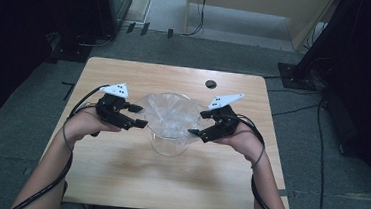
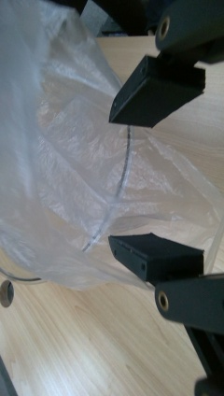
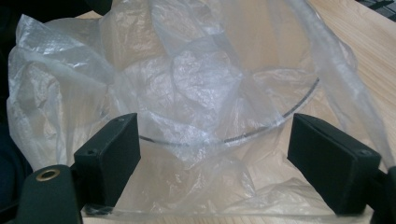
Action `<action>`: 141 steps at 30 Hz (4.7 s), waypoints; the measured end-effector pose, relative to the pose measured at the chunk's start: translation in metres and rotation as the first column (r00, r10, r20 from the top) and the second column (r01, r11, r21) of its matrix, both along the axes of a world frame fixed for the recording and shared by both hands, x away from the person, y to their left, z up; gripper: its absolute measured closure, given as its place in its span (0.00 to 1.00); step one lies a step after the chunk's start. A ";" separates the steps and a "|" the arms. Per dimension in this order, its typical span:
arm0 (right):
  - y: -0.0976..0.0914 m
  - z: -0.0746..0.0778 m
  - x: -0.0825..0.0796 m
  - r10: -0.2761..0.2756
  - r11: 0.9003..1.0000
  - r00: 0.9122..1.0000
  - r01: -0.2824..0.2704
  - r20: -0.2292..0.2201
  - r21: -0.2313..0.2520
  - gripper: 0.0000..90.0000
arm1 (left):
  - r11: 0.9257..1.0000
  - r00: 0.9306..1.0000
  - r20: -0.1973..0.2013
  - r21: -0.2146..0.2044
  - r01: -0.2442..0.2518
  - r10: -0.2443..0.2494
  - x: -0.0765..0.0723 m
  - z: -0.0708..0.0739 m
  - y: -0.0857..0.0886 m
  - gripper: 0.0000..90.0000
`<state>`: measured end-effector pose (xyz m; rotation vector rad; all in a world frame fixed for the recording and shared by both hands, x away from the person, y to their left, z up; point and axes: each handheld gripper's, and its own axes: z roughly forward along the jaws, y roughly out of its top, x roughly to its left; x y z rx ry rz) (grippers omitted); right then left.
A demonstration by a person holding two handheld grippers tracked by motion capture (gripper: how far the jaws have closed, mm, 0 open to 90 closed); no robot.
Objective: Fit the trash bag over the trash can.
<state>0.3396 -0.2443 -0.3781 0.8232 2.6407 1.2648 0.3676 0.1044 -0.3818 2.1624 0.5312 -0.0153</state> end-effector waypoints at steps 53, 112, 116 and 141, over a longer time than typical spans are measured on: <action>0.001 -0.015 -0.003 0.084 0.990 0.983 -0.101 -0.160 -0.102 0.92 | 0.990 0.989 -0.074 0.042 0.135 -0.131 -0.005 -0.018 -0.001 0.96; 0.018 -0.014 0.039 -0.094 0.996 0.968 0.090 0.234 0.026 0.30 | 0.988 0.984 0.117 -0.092 -0.121 0.131 0.034 -0.018 -0.022 0.29; 0.020 -0.018 0.040 -0.086 0.996 0.974 0.084 0.211 0.019 0.30 | 0.989 0.987 0.098 -0.088 -0.115 0.124 0.036 -0.023 -0.024 0.29; 0.016 -0.022 0.039 -0.039 0.999 0.998 0.038 0.053 0.017 0.26 | 0.994 0.998 -0.016 -0.094 -0.059 0.057 0.037 -0.027 -0.020 0.31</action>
